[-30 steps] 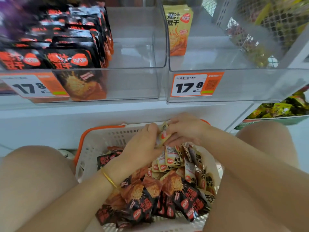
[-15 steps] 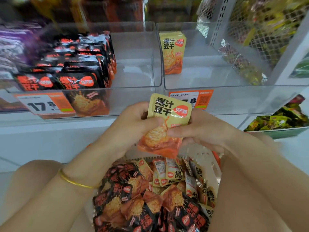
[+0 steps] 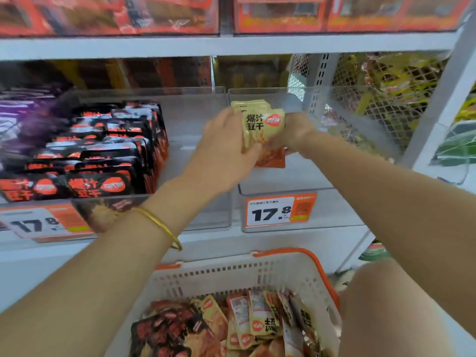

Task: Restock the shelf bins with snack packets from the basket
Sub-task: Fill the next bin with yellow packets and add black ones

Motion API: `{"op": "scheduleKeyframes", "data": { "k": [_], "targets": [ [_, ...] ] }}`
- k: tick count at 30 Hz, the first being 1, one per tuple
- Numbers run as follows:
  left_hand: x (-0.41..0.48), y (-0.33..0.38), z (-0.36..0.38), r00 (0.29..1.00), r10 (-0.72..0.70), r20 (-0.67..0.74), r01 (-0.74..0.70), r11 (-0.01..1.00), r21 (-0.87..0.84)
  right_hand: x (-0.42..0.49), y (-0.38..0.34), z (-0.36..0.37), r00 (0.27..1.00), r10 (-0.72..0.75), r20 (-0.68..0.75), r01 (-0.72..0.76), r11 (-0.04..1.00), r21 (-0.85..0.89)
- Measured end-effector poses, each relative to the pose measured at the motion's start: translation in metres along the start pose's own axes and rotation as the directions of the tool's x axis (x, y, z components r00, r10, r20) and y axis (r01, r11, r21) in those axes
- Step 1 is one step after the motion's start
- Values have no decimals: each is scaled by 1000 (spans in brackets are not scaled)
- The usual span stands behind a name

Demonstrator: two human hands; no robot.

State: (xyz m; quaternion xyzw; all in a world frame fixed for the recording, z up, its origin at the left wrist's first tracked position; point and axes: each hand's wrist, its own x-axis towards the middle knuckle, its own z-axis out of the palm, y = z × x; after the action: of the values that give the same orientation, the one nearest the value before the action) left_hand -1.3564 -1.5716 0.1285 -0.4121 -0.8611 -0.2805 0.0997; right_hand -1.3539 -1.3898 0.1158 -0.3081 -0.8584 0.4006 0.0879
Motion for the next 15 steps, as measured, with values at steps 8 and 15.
{"op": "scheduleKeyframes", "data": {
  "k": [8, 15],
  "targets": [
    [-1, -9, 15, 1000, 6, 3, -6, 1000, -6, 43, 6, 32, 989, -16, -150, -18, 976, -219],
    [-1, -11, 15, 1000, 29, -1, -29, 999, -26, 47, -5, 43, 995, 28, -94, -38, 994, -102]
  ]
}}
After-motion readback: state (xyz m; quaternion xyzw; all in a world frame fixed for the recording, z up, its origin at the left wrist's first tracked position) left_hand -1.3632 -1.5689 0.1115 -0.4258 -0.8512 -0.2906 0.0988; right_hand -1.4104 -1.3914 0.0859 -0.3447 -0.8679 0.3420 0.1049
